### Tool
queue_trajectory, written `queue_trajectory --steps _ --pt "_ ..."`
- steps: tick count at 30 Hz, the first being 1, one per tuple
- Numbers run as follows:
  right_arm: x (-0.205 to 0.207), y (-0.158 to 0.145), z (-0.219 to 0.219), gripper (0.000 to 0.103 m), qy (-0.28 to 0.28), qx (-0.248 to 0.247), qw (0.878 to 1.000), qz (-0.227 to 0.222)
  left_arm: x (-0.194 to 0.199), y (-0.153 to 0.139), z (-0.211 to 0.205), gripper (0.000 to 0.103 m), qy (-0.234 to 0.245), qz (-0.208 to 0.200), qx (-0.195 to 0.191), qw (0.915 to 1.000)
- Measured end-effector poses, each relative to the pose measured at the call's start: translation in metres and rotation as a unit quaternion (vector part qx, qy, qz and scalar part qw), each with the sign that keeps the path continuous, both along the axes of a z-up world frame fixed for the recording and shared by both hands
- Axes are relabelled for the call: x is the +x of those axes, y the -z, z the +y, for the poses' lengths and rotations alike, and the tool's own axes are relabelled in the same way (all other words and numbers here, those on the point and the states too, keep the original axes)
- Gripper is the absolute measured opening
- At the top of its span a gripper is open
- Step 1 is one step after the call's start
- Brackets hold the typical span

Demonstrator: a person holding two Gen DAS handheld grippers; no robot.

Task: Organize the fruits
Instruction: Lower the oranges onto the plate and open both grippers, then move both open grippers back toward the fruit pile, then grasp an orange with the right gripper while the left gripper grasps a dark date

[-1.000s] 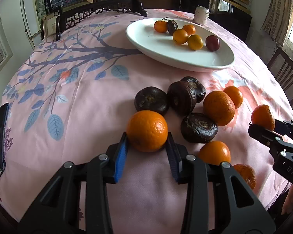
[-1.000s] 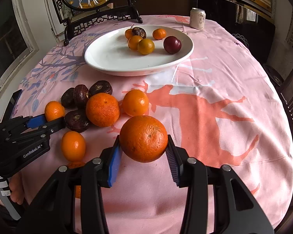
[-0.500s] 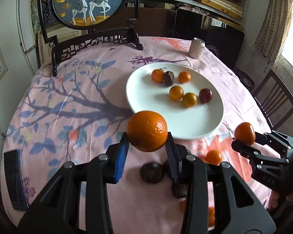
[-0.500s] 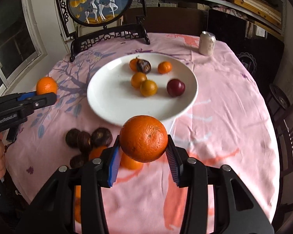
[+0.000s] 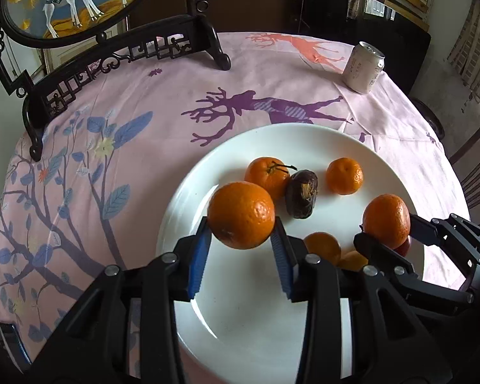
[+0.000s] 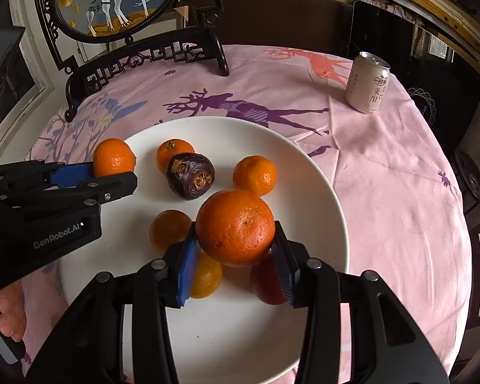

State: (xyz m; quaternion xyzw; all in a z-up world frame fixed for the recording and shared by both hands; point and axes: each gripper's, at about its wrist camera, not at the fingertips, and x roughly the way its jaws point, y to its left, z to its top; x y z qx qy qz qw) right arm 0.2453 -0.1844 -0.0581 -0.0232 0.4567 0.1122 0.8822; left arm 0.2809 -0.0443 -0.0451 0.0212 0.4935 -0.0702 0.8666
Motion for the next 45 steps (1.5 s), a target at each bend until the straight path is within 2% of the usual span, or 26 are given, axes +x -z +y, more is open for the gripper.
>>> queue_trajectory --steps 1,2,3,4,9,16,23,26,30,34,40,45 --pt "0.002 0.001 0.0 0.046 -0.001 -0.002 1.0 0.0 0.004 0.003 0.0 0.042 0.002 0.007 -0.004 1.0" --pt "0.002 0.002 0.0 0.058 -0.003 -0.007 1.0 0.0 0.007 0.005 0.0 0.047 0.003 0.011 -0.009 0.9999" --pt "0.001 0.0 0.001 0.065 0.001 -0.016 1.0 -0.01 0.009 0.005 0.001 0.069 -0.001 0.01 -0.01 0.9999" --pt "-0.002 -0.003 0.001 0.066 0.007 -0.024 0.999 -0.028 0.008 0.003 0.002 0.081 -0.008 0.0 -0.009 0.9999" --pt "-0.02 -0.018 -0.004 0.066 0.009 -0.03 0.999 -0.039 -0.011 -0.021 0.011 0.081 -0.014 -0.03 -0.026 0.9991" --pt "-0.085 -0.03 -0.001 0.067 -0.001 -0.023 0.999 -0.036 -0.095 -0.043 0.032 0.086 -0.008 -0.068 -0.032 0.9971" --pt "-0.162 -0.027 0.009 0.067 -0.024 0.003 0.999 -0.031 -0.181 -0.024 0.056 0.086 -0.021 -0.083 -0.013 0.9963" --pt "-0.203 -0.02 0.012 0.067 -0.03 0.013 0.999 -0.029 -0.213 -0.009 0.069 0.087 -0.032 -0.08 -0.017 0.9961" --pt "-0.235 -0.007 0.009 0.067 0.002 0.004 0.999 -0.036 -0.245 0.011 0.081 0.087 -0.04 -0.07 -0.015 0.9966" --pt "-0.235 0.004 0.001 0.067 0.008 0.011 1.0 -0.027 -0.258 0.023 0.087 0.087 -0.042 -0.057 -0.011 0.9975" --pt "-0.208 0.025 0.002 0.052 -0.005 0.009 1.0 0.004 -0.257 0.029 0.091 0.087 -0.052 -0.052 -0.001 0.9973" --pt "-0.183 0.038 0.013 0.051 -0.015 -0.001 1.0 0.018 -0.247 0.032 0.088 0.087 -0.05 -0.051 0.012 0.9974"
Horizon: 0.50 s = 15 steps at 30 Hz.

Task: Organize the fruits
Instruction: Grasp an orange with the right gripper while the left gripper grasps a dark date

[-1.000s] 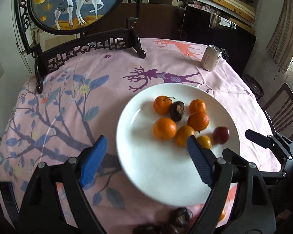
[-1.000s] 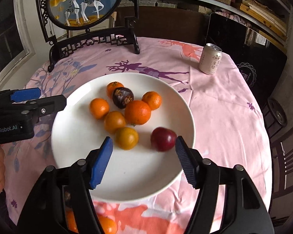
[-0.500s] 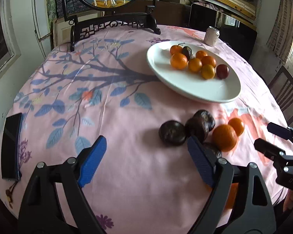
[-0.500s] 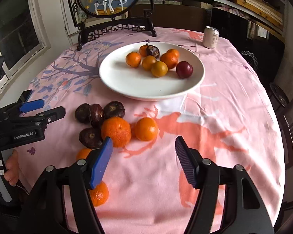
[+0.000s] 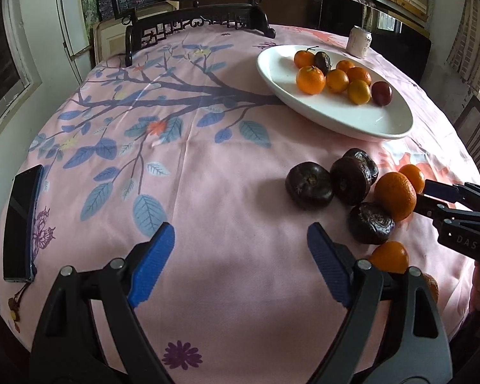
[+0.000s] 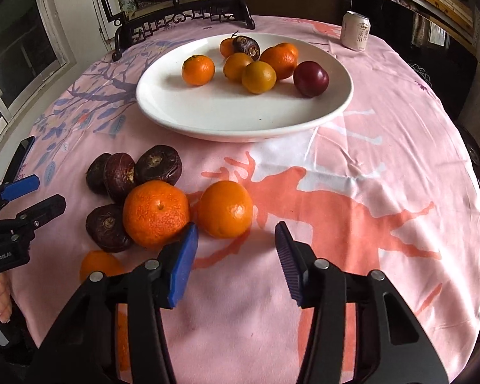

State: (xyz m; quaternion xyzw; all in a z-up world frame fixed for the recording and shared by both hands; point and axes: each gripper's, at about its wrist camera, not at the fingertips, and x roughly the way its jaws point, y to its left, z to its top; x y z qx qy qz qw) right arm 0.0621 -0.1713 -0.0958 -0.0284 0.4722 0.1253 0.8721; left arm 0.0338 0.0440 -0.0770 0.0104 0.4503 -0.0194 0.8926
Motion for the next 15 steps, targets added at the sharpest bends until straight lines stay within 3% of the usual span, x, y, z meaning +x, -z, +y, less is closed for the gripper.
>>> queue_trajectory --steps 2,6,11,15 --pt "0.008 0.001 0.005 0.037 -0.009 0.003 1.0 -0.003 0.006 0.002 -0.003 0.087 0.002 0.003 0.007 1.0" --pt "0.012 -0.002 0.002 0.035 -0.002 0.008 1.0 0.0 0.019 0.009 -0.011 0.087 0.009 0.015 0.014 0.9998" --pt "-0.013 -0.021 -0.011 0.035 0.021 0.008 1.0 -0.017 0.03 0.013 -0.023 0.086 0.024 0.014 0.017 0.9994" --pt "-0.026 -0.026 -0.022 0.036 0.029 0.018 0.999 -0.018 0.039 0.017 -0.036 0.074 0.05 0.02 0.013 0.9985"
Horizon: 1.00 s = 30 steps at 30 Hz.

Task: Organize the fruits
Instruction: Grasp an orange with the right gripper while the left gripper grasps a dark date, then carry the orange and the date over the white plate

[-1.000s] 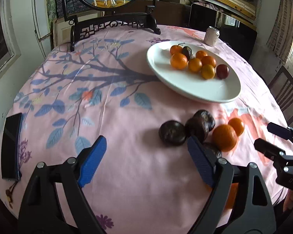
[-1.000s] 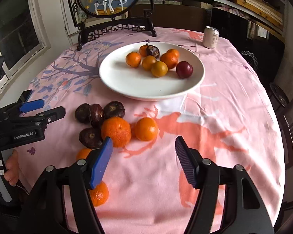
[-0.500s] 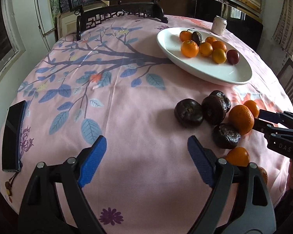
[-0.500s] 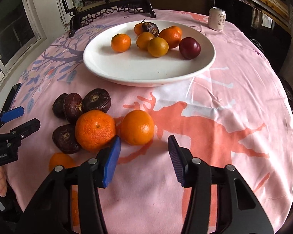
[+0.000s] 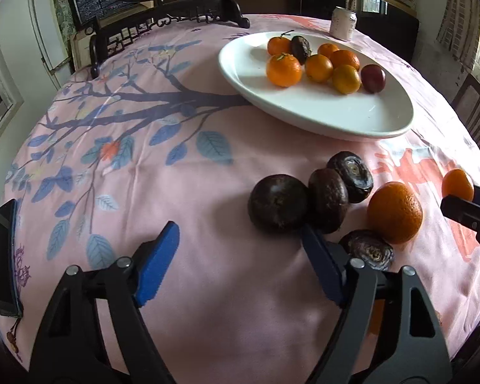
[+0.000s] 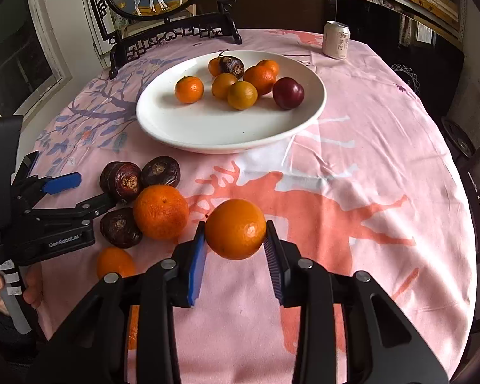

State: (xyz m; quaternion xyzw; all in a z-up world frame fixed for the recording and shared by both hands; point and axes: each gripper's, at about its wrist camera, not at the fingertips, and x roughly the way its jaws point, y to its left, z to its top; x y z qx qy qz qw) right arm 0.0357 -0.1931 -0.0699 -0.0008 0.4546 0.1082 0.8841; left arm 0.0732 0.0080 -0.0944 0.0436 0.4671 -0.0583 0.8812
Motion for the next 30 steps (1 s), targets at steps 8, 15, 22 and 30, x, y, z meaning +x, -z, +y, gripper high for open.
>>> queue_trajectory --steps 8,15,22,30 --pt "-0.003 -0.002 -0.007 0.036 0.012 0.018 1.0 -0.001 0.013 0.001 -0.013 0.044 0.027 -0.015 -0.021 0.9993" --pt "-0.011 -0.008 -0.004 0.036 0.014 0.022 1.0 -0.008 0.011 -0.004 -0.008 0.04 0.019 -0.014 -0.043 0.9988" --pt "-0.012 -0.016 0.005 0.036 0.003 0.016 1.0 -0.016 -0.005 -0.02 0.0 0.04 0.009 -0.028 -0.054 0.9981" --pt "-0.007 -0.019 0.011 0.036 -0.005 0.013 1.0 -0.018 -0.015 -0.044 0.004 0.04 0.017 -0.036 -0.072 0.9966"
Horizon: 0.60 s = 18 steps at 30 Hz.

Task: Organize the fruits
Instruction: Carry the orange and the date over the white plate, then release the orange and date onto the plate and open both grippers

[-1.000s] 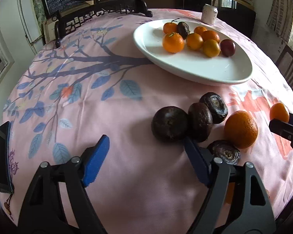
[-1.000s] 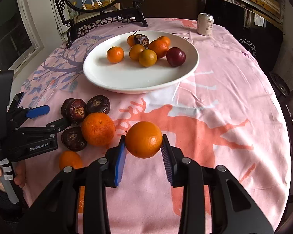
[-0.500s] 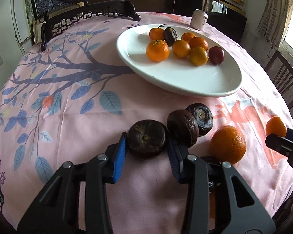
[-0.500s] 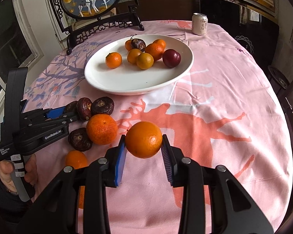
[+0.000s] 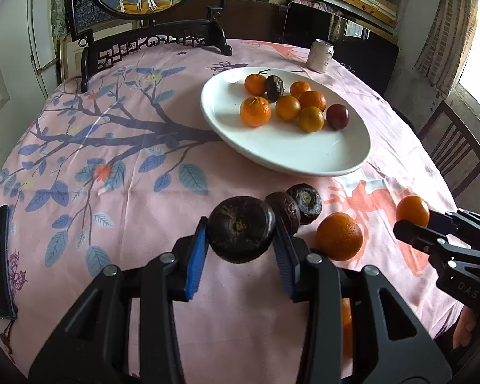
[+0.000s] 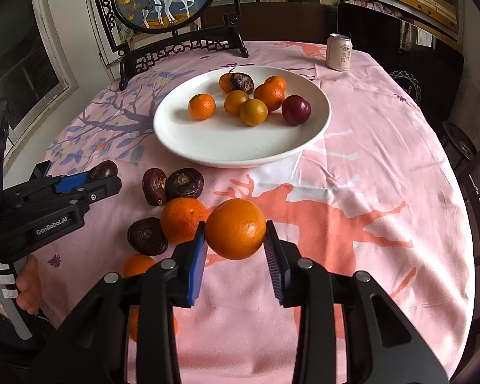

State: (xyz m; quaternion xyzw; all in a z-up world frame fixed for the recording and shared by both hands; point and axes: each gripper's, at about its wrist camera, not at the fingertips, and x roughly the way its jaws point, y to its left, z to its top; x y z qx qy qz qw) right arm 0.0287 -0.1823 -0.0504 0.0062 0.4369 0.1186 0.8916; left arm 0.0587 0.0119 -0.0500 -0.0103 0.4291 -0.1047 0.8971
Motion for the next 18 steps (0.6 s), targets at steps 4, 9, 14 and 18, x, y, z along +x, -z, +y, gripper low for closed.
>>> queue_trajectory --steps 4,9,14,18 --pt "0.017 -0.01 -0.001 0.036 -0.009 -0.002 1.0 -0.008 0.017 -0.021 -0.002 0.04 0.007 -0.002 0.0 1.0" --pt "0.067 -0.029 0.01 0.036 -0.037 0.0 0.999 -0.022 0.079 -0.044 -0.013 0.04 0.0 0.0 0.005 1.0" --pt "0.122 -0.022 0.043 0.035 -0.075 -0.026 0.997 -0.013 0.149 -0.049 -0.031 0.04 -0.013 0.002 0.025 0.9996" --pt "0.154 -0.007 0.05 0.035 -0.084 -0.019 0.996 0.016 0.188 -0.036 -0.037 0.04 -0.016 0.021 0.036 0.999"
